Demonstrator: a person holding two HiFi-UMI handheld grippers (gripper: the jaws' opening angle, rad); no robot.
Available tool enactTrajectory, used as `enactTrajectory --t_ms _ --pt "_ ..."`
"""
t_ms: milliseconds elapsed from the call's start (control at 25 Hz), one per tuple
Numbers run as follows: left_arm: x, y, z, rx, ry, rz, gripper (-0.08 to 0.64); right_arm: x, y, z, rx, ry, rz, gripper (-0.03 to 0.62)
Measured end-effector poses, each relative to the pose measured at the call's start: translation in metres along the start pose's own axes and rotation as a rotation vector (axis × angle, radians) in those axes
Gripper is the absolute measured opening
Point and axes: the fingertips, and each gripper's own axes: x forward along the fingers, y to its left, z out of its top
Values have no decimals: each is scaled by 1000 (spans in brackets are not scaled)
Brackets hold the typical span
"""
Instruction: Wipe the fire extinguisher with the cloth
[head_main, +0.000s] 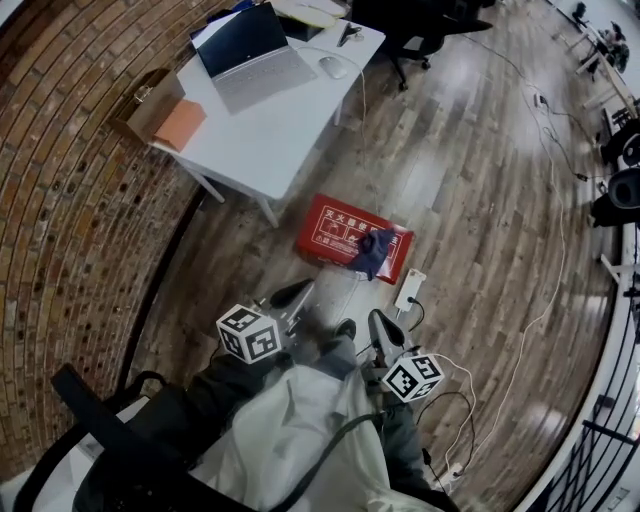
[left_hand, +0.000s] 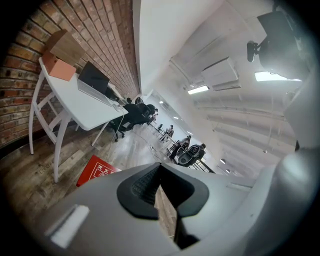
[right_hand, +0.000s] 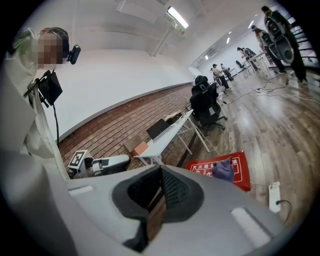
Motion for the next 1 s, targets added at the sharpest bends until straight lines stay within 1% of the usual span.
enactTrajectory --t_ms 120,320,440,1000 --pt "-2 2 -2 2 20 -19 -3 -6 0 -4 8 -26 -37 2" --pt "-3 3 -1 22 46 -54 -3 -12 -6 -13 35 -52 -128 2" --pt "-5 6 1 27 55 -61 -3 -11 -9 -16 57 -56 -159 2" --pt "-10 11 2 18 67 -42 -3 -5 -8 -22 86 -20 -149 2"
